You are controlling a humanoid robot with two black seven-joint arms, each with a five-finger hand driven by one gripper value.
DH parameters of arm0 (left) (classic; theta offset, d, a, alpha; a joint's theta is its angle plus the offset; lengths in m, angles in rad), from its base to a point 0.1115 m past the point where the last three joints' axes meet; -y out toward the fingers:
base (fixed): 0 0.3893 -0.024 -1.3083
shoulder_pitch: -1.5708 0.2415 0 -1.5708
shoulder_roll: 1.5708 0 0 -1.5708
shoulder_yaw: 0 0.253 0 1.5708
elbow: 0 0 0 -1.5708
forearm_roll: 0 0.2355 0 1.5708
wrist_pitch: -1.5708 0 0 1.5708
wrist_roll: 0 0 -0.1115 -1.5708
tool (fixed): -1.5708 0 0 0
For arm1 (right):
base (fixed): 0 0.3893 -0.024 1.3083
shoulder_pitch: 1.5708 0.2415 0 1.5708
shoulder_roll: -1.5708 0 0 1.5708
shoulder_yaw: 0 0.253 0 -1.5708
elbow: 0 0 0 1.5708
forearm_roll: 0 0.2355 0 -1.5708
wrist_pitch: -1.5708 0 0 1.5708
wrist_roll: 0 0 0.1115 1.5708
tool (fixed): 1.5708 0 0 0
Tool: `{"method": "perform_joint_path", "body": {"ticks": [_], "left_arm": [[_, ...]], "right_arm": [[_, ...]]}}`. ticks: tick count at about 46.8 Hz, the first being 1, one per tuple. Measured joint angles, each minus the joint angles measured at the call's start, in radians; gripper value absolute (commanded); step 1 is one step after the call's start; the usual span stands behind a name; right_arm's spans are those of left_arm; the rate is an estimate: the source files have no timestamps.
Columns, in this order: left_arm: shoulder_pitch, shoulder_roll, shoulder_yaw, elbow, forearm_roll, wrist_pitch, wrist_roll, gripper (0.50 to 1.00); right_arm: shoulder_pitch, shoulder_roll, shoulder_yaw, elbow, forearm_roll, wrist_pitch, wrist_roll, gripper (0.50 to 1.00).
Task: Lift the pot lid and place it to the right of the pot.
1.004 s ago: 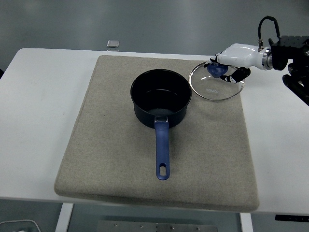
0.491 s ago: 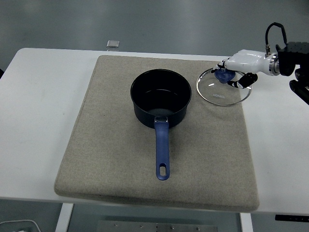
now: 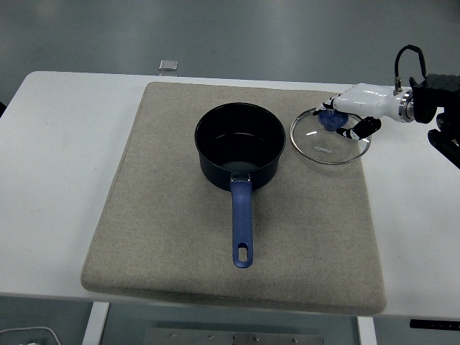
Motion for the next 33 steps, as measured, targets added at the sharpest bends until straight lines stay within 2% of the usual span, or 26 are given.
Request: {"method": "perform_joint_path", "body": {"ticks": [24, 25, 26, 27, 28, 29, 33], "left_arm": [[0.000, 0.000, 0.000, 0.000, 0.000, 0.000, 0.000, 1.000], [0.000, 0.000, 0.000, 0.000, 0.000, 0.000, 0.000, 1.000], [0.000, 0.000, 0.000, 0.000, 0.000, 0.000, 0.000, 1.000], [0.000, 0.000, 0.000, 0.000, 0.000, 0.000, 0.000, 1.000], [0.000, 0.000, 0.000, 0.000, 0.000, 0.000, 0.000, 1.000], [0.000, 0.000, 0.000, 0.000, 0.000, 0.000, 0.000, 1.000], [0.000, 0.000, 0.000, 0.000, 0.000, 0.000, 0.000, 1.000]], "right_arm": [[-0.018, 0.006, 0.000, -0.001, 0.019, -0.010, 0.000, 0.500], [-0.018, 0.006, 0.000, -0.001, 0.024, -0.009, 0.000, 0.531], [-0.018, 0.006, 0.000, -0.001, 0.032, -0.007, 0.000, 0.669], [-0.019, 0.006, 0.000, -0.001, 0.041, -0.005, 0.000, 0.755], [-0.020, 0.006, 0.000, -0.001, 0.048, -0.003, 0.000, 0.815], [-0.021, 0.006, 0.000, -0.001, 0.055, -0.003, 0.000, 0.852], [-0.028, 0.007, -0.005, -0.001, 0.082, -0.001, 0.000, 0.893]]}}
